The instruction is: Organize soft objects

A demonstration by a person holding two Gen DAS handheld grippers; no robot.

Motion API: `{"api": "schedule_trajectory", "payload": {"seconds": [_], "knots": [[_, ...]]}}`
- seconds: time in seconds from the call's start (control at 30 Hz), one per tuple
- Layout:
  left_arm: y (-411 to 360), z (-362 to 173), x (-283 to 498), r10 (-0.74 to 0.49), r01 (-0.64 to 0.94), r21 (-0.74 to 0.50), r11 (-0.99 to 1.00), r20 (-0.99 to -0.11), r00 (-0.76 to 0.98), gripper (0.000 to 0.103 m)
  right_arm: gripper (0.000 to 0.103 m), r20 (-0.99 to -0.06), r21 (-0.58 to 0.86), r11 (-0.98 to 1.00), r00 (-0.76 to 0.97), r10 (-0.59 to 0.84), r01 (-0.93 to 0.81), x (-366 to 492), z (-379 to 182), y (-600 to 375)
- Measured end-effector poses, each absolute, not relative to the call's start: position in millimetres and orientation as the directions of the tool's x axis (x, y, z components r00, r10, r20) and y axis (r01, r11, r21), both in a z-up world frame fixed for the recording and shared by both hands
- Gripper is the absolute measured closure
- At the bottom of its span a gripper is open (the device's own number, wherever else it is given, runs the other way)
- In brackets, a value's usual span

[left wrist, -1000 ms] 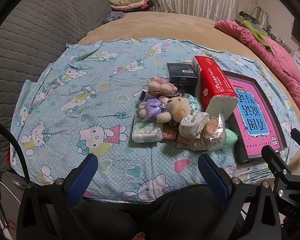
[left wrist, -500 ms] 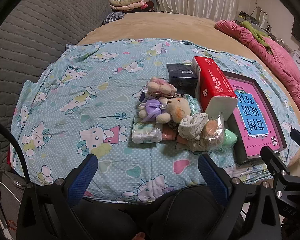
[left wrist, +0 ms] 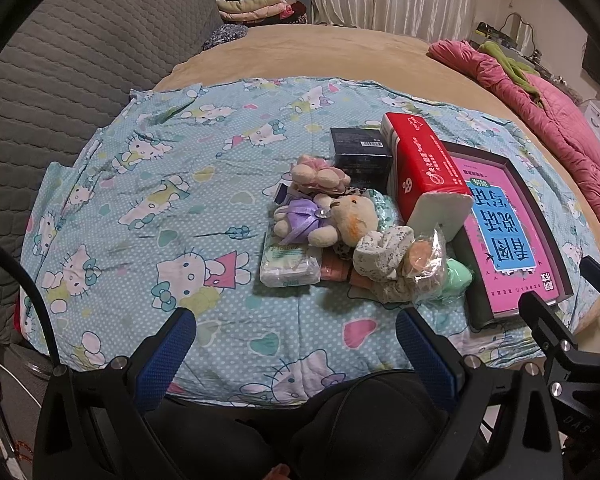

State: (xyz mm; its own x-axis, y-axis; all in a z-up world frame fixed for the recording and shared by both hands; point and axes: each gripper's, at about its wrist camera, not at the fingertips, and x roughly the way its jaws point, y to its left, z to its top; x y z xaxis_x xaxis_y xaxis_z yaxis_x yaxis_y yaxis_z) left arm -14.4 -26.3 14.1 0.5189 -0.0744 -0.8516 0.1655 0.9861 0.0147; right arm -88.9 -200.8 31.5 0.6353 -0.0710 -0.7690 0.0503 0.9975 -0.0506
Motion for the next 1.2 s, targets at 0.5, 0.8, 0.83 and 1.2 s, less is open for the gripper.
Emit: {"api": "schedule_trajectory", "payload": {"seconds": [0.5,0.8,0.83,1.2], "knots": [[-21,4,-9,-0.078,0.143,-0.007,0.99,-0.862,0.5,0.002,0.002,-0.774,-0.045,0.998,0.629,-0.065,0.047,-86,29,-202],[0,-14,13,-0.11,0.106,-0.068,0.992,-0.88,0.461,0.002,0.002,-0.798,-0.024,0.999,0.601,-0.039,0.033,-70,13,-203],[4,-18,17,-0.122,0.102,-0.085,0.991,-0.885,0.448,0.002,0.002,-0.802,-0.023,0.999,0.596,-0.035,0.027,-67,11,-203],[22,-64,58,-0.215,0.063,-0.207,0.976,-0.908,0.36,0.002,0.002,-0.842,-0.021,0.998,0.539,0.012,-0.054,-32,-21,-186]]}}
